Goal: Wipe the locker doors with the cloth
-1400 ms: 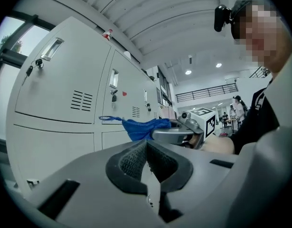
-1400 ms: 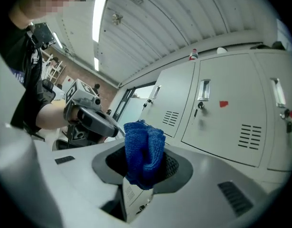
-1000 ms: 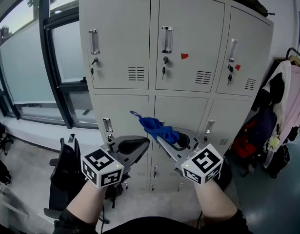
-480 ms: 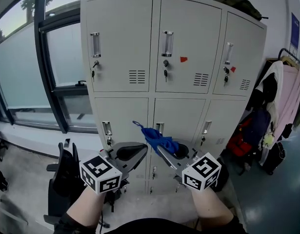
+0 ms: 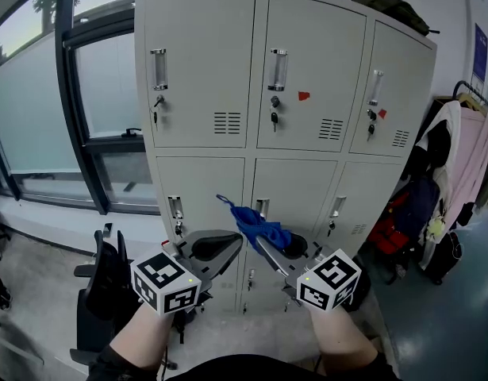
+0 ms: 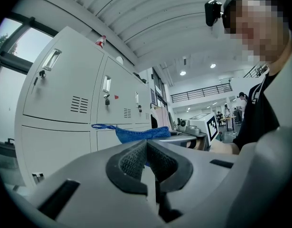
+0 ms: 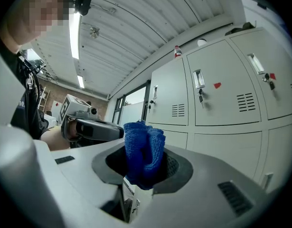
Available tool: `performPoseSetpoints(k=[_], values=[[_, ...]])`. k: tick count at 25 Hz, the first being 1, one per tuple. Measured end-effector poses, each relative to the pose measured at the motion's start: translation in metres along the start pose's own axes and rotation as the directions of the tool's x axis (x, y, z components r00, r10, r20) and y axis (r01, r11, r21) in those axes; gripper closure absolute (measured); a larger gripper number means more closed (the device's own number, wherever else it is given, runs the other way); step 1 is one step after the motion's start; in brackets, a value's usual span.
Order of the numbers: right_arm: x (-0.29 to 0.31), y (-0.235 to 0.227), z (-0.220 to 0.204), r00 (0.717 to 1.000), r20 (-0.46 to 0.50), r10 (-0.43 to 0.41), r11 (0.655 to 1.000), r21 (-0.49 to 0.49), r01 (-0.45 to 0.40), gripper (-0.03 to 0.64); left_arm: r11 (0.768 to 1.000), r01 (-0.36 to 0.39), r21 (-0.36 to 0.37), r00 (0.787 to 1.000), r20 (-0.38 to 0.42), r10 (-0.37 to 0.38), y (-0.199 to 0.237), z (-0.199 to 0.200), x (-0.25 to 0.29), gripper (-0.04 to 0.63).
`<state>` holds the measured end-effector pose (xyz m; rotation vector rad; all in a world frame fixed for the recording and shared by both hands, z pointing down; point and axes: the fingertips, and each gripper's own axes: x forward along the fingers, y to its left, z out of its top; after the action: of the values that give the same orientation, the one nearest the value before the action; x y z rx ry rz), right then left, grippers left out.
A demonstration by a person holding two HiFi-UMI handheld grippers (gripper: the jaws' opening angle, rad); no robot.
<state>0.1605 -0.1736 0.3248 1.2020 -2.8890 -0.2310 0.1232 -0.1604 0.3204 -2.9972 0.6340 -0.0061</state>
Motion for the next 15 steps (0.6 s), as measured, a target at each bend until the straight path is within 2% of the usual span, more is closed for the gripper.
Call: performPoseSetpoints(k=[15], values=[[0.011,0.004,-0.007,1.000,-0.008,0.012,1.000,0.027,-0.012,0.514,0.999,-0.029,-0.021,1.000,-0.006,0.029,0.010,-0.009,-0.011,0.588]])
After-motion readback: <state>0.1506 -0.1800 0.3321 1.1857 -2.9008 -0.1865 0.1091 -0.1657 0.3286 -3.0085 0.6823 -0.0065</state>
